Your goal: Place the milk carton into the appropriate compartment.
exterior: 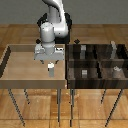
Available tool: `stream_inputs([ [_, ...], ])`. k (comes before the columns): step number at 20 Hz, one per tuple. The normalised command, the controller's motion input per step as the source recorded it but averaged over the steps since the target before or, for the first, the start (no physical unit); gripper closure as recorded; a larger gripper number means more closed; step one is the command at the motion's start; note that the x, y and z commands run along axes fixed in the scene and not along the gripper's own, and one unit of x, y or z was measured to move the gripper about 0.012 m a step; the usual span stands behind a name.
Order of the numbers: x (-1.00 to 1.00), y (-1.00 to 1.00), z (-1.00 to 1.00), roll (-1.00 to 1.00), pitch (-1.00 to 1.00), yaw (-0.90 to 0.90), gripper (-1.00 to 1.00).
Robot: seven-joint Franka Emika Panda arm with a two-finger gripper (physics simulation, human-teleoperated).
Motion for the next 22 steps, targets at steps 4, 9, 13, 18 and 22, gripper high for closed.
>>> stream_inputs([
  [4, 0.00, 0.25, 0.00, 0.00, 0.00, 0.00, -1.00],
  [9, -0.40, -0.20, 0.00, 0.00, 0.00, 0.00, -1.00],
  [13, -0.25, 0.25, 0.00, 0.00, 0.00, 0.00, -1.00],
  [18, 0.00, -0.20, -0.40, 0.00, 0.00, 0.00, -1.00],
  [22, 0.00, 0.00, -0.75, 0.00, 0.00, 0.00, -1.00],
])
